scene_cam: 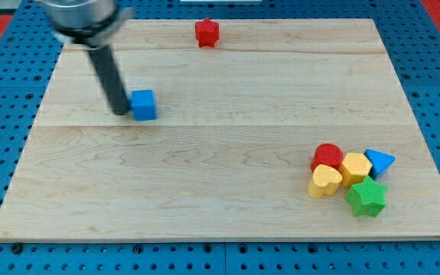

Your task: Slide the cube to the top left of the red circle

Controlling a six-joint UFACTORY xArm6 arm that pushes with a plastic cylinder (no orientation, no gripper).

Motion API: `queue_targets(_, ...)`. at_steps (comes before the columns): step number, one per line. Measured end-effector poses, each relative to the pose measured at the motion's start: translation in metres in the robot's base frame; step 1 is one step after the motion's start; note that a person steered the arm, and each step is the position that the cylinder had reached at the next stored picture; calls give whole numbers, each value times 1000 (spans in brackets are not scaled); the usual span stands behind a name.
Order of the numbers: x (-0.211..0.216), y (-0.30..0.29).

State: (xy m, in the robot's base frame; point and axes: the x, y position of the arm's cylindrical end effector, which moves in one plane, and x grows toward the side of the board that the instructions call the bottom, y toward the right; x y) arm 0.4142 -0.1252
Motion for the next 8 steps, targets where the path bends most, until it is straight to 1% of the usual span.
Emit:
queue_targets(1,-11,40)
queue_targets(2,-22,41)
queue_targets(3,8,114)
queue_targets(4,27,174)
queue_targets(5,7,175)
queue_targets(6,-2,182)
queue_targets(7,64,212)
queue_targets(8,63,218)
